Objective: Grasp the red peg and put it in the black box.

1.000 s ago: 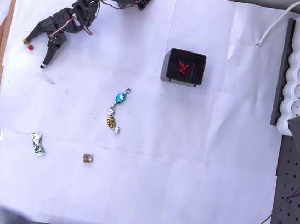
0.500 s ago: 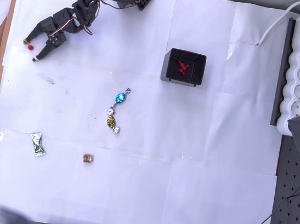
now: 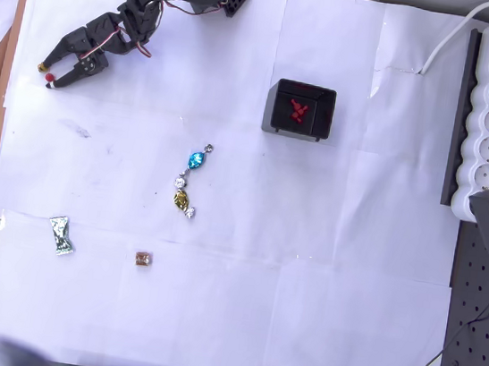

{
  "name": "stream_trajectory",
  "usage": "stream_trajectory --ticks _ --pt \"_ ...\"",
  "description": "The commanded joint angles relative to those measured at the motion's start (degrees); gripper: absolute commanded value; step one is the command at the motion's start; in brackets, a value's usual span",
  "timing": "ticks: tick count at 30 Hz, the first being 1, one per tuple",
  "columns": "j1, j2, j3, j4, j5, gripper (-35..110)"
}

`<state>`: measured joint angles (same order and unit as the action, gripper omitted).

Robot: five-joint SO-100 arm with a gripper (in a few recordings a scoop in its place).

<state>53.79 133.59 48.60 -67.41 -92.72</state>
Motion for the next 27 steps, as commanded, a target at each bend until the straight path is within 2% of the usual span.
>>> stream_trajectory --ticks 1,4,16,18,23,27 --pt "-0.8 -1.4 -0.7 -0.7 -0.9 6" --pt "-0.8 -1.3 -0.7 -0.8 -0.9 0" --pt "-1.2 -5.9 -1.5 1.5 -1.3 0" --pt "-1.6 -10.2 -2.5 5.6 -0.4 0" --pt "-2.8 -25.7 -6.5 25.9 3.1 0" --pt "-4.0 -39.6 -12.0 38.3 7.5 0"
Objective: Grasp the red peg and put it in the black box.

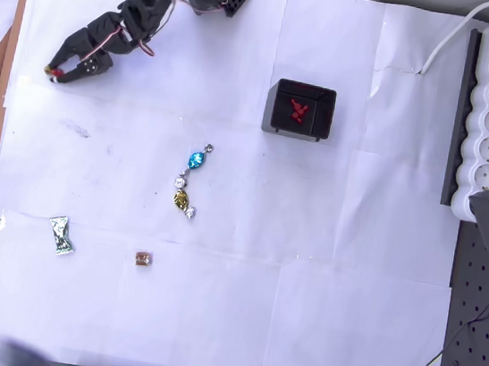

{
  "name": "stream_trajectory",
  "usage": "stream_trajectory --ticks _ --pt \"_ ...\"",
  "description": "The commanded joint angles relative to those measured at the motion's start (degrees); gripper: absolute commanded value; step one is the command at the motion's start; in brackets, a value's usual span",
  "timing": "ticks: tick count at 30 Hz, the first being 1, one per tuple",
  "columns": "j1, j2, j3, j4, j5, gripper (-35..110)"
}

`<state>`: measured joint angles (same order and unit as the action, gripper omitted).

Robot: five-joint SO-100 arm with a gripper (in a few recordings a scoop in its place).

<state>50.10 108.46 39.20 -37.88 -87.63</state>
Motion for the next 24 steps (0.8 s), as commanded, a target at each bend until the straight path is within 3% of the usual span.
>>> stream_trajectory --ticks 1,8,11,17,24 --pt "-1.1 -18.4 -3.6 13.2 3.7 0" --pt "-9.9 -42.4 5.0 67.6 14.2 0" --pt "-14.9 -45.6 12.0 84.1 20.0 0" --pt "-24.4 -47.3 22.8 102.0 30.0 0" --pt "-37.7 -43.5 35.6 114.6 41.0 0"
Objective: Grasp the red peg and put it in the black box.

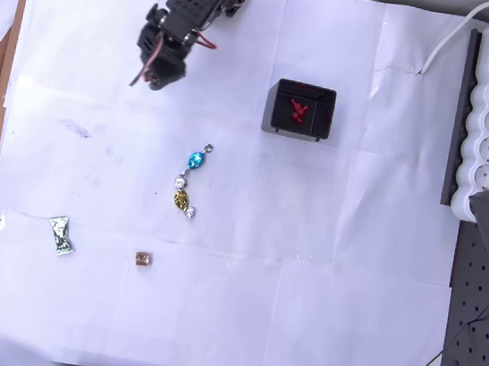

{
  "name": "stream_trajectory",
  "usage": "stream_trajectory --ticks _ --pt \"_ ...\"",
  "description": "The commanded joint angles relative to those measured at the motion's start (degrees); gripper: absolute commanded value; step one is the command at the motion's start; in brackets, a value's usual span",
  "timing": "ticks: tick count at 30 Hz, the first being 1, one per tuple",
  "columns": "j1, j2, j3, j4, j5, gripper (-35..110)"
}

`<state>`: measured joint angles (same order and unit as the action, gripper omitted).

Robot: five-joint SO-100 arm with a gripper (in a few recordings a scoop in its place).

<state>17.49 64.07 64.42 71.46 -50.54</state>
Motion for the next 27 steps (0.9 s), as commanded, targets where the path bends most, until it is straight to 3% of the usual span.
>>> stream_trajectory --ticks 1,8,20,27 --pt "-7.1 2.5 13.3 7.1 5.4 0" --pt "-20.7 9.2 23.9 10.7 13.7 0" --pt "-43.8 17.1 36.5 13.1 14.7 0" --pt "-53.6 22.9 40.1 7.1 18.0 0"
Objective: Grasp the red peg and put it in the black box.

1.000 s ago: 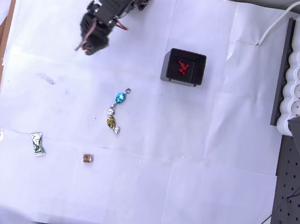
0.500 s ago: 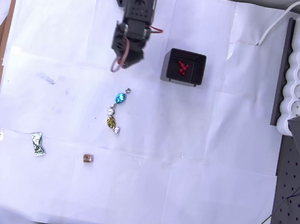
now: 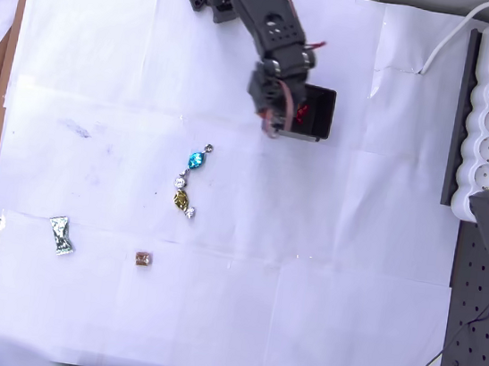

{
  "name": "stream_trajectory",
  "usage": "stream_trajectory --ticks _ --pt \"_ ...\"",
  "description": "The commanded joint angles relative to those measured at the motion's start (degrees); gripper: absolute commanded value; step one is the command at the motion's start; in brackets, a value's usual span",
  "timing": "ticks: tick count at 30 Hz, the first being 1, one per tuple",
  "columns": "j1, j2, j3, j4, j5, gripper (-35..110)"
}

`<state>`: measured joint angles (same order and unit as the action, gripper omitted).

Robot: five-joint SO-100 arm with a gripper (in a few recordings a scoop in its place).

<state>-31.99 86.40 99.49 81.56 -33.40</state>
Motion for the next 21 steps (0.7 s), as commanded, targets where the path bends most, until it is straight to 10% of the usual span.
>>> stream_trajectory --ticks 1,12,21 --pt "-5.0 1.3 5.0 -4.1 1.1 0" --pt "-10.5 1.8 -3.2 -11.7 -0.5 1" --pt "-8.1 1.8 -5.2 -9.3 -5.4 62"
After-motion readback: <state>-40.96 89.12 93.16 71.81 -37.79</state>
